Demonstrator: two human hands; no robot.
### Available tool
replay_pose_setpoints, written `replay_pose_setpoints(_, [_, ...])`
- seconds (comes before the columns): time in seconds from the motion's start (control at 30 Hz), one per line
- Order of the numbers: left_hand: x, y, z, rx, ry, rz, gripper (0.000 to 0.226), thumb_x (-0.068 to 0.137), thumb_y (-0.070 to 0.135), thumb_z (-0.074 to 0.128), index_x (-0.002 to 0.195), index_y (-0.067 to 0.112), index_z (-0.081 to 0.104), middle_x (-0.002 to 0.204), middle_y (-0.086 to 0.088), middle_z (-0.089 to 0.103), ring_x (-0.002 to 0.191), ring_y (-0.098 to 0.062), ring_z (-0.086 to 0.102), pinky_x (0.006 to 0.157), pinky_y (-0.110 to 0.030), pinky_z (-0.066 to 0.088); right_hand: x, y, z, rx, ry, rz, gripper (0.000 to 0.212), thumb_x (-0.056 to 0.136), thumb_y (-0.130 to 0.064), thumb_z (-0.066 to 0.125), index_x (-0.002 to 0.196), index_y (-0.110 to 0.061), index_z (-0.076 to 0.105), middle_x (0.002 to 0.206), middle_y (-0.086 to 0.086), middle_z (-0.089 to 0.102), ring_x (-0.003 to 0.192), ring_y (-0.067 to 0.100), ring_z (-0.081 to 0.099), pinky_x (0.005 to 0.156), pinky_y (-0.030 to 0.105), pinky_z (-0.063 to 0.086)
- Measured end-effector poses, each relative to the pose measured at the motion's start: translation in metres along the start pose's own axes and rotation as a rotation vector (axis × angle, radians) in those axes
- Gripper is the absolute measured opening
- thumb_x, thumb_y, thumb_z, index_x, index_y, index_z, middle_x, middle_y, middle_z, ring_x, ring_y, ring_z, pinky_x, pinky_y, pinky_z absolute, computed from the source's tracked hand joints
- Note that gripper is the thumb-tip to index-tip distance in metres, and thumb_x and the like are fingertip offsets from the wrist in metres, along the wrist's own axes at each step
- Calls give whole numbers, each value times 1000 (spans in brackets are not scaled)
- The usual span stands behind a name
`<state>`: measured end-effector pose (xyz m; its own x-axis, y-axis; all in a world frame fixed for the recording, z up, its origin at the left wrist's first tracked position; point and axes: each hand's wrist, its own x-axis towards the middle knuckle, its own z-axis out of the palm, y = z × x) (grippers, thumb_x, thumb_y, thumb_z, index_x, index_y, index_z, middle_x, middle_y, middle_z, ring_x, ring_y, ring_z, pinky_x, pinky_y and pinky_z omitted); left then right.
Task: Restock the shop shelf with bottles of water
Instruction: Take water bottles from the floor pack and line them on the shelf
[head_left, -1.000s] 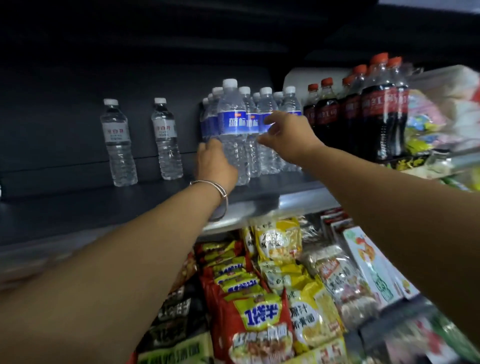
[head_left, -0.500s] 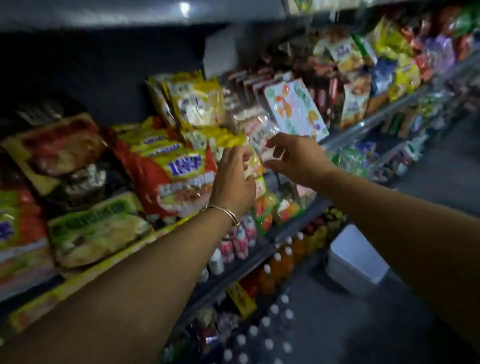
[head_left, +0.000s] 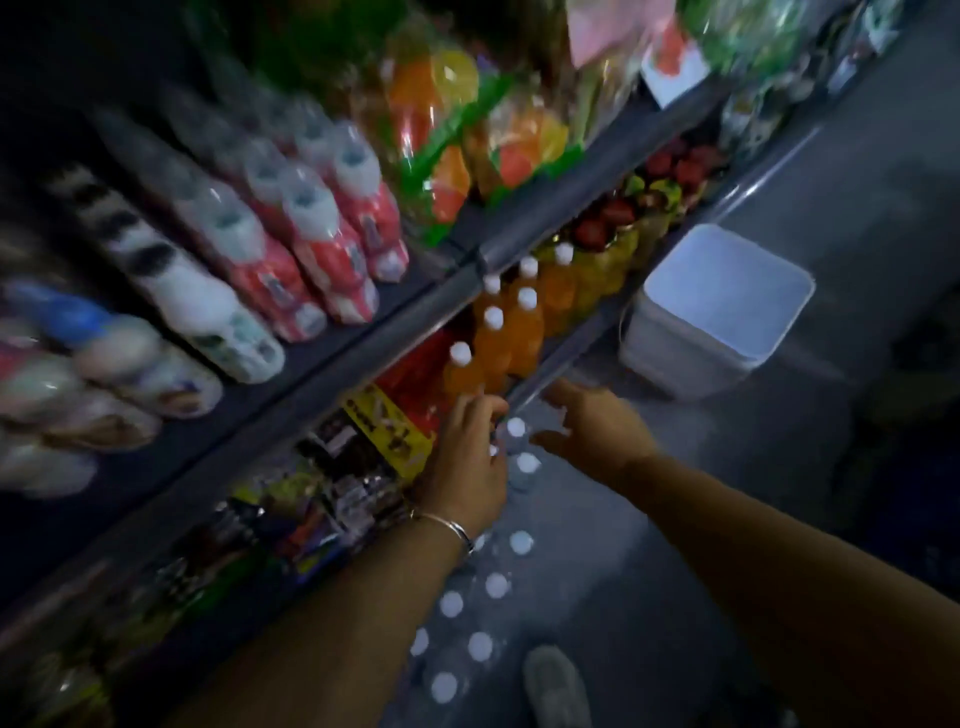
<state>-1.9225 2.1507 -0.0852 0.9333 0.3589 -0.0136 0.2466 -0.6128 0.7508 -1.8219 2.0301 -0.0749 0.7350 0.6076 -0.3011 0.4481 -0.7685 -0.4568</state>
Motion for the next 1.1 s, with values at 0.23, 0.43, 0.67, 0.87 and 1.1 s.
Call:
replay_pose_setpoints(0.23, [27, -109, 107, -19, -122, -158, 44, 83, -9, 54, 121, 12, 48, 122, -2, 41, 114, -21, 46, 97, -36, 43, 70, 76, 142, 108, -139, 165, 63, 83, -29, 69, 136, -9, 40, 138, 12, 47, 125, 29, 45, 97, 33, 36])
replay_pose_setpoints(0.43, [51, -159, 160, -2, -174, -228, 45, 82, -7, 58, 121, 14, 47, 127, -4, 41, 116, -19, 47, 95, -29, 45, 113, 112, 213, 187, -167, 294, 73, 76, -25, 77, 135, -7, 37, 136, 14, 49, 122, 31, 48, 94, 34, 39])
replay_pose_setpoints(0.67, [58, -184, 177, 29, -189, -201, 48, 81, -10, 56, 123, 11, 46, 130, -6, 40, 116, -21, 48, 98, -34, 45, 125, 128, 248, 400, -75, 295, 53, 78, -14, 74, 126, -12, 54, 120, 11, 62, 111, 26, 56, 79, 21, 37])
replay_pose_setpoints(0.87, [55, -161, 159, 37, -213, -208, 50, 79, -12, 55, 123, 11, 45, 128, -6, 40, 115, -20, 47, 97, -27, 41, 101, 124, 217, 413, -69, 248, 47, 79, -18, 74, 123, -12, 57, 118, 9, 63, 110, 24, 58, 81, 24, 39])
replay_pose_setpoints(1.1, [56, -77, 90, 114, -338, -209, 54, 81, -3, 60, 130, 8, 39, 135, -12, 36, 124, -25, 41, 97, -27, 35, 65, 74, 101, 388, -118, 101, 49, 79, -26, 74, 124, -16, 58, 122, 5, 62, 114, 22, 55, 92, 29, 43])
